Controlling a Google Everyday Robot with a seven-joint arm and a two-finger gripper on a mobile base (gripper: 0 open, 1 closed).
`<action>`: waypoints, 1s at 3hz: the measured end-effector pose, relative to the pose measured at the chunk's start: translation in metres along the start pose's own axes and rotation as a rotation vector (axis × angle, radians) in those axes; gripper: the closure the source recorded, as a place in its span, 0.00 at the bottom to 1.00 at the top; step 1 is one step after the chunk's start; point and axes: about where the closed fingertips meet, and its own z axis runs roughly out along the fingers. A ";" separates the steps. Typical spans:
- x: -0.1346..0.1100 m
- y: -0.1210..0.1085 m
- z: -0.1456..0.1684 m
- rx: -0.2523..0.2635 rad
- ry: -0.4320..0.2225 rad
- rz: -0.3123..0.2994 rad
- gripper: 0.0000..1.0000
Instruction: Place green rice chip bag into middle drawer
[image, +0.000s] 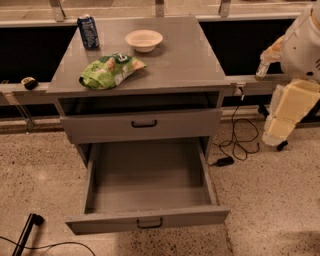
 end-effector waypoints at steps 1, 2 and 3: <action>-0.079 -0.031 0.019 0.105 0.028 -0.152 0.00; -0.135 -0.027 0.041 0.152 -0.019 -0.354 0.00; -0.138 -0.028 0.039 0.164 -0.023 -0.393 0.00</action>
Offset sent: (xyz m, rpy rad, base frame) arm 0.0711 0.2095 -0.0240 -0.1715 -0.2991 0.6440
